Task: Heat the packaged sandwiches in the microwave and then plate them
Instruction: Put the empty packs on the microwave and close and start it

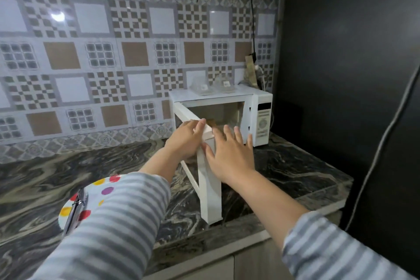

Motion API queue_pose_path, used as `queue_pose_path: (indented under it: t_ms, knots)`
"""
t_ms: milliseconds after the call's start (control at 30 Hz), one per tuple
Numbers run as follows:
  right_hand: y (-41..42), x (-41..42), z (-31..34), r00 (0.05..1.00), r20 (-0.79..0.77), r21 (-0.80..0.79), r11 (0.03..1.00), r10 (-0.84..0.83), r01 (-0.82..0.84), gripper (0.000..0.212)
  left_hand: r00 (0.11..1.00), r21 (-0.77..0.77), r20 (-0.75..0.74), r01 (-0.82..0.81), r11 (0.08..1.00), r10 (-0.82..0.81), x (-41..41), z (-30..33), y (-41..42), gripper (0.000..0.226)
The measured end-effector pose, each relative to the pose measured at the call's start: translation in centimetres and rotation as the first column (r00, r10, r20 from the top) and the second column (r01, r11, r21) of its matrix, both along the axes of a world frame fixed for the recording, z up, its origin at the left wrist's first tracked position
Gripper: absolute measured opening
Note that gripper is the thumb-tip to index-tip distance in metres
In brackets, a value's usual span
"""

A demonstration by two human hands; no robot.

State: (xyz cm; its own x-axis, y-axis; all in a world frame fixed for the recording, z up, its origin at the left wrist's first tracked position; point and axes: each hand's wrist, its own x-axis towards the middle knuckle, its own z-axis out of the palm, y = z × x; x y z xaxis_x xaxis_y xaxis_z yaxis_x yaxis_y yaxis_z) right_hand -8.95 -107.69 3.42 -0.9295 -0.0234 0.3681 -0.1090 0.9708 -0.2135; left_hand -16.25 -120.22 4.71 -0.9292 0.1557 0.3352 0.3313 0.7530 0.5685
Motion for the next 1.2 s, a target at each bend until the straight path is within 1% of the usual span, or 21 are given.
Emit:
queue_pose_path:
  t_ms: [100,167,233,333,433,600,700,767,900,1033,1133,1200]
  knots:
    - [3.4,-1.3,-0.2,0.997,0.015,0.004,0.997,-0.078,0.078,0.062,1.000,-0.072,0.015,0.022,0.997,-0.021,-1.2,-0.4,2.6,0.072]
    - [5.7,-2.5,-0.4,0.992,0.021,0.023,0.992,-0.125,0.125,0.060,1.000,-0.162,0.009,0.013,0.987,-0.011,-2.2,-0.9,4.3,0.063]
    - [8.3,-4.0,-0.5,0.988,0.027,0.039,0.987,-0.155,0.154,0.059,1.000,-0.213,-0.007,0.014,0.977,-0.016,-3.3,-1.4,6.3,0.055]
    - [11.7,-7.0,-0.6,0.984,0.027,0.049,0.984,-0.174,0.173,0.059,0.997,-0.294,-0.064,0.011,0.956,-0.031,-5.6,-2.0,9.3,0.055]
    - [14.9,-10.4,-0.7,0.987,0.028,0.034,0.987,-0.157,0.157,0.059,0.993,-0.336,-0.119,-0.032,0.941,-0.009,-8.5,-2.7,12.0,0.059]
    - [20.1,-16.9,-0.7,0.996,0.044,0.014,0.997,-0.075,0.074,0.059,0.976,-0.423,-0.198,-0.173,0.890,0.096,-13.0,-3.2,16.4,0.061]
    - [22.5,-20.7,-1.0,0.999,0.039,-0.012,1.000,0.002,-0.002,0.060,0.962,-0.433,-0.225,-0.244,0.868,0.158,-15.7,-3.2,18.6,0.062]
    - [23.7,-23.1,-1.2,0.998,0.029,-0.018,0.999,0.048,-0.047,0.061,0.951,-0.414,-0.242,-0.280,0.866,0.192,-17.3,-3.5,19.7,0.063]
    - [25.1,-27.4,-1.5,0.996,0.015,-0.003,0.996,0.092,-0.092,0.062,0.931,-0.392,-0.279,-0.336,0.857,0.238,-20.2,-4.4,21.0,0.067]
    - [25.7,-31.1,-1.6,0.994,0.013,0.006,0.994,0.113,-0.113,0.062,0.918,-0.410,-0.315,-0.361,0.837,0.242,-23.3,-4.8,21.2,0.080]
    - [26.2,-33.3,-1.7,0.993,0.009,0.043,0.992,0.120,-0.120,0.062,0.907,-0.431,-0.350,-0.376,0.820,0.232,-25.3,-5.4,21.3,0.080]
    - [26.5,-34.6,-1.7,0.993,0.002,0.051,0.991,0.120,-0.120,0.062,0.897,-0.411,-0.377,-0.386,0.826,0.232,-26.6,-5.7,21.3,0.078]
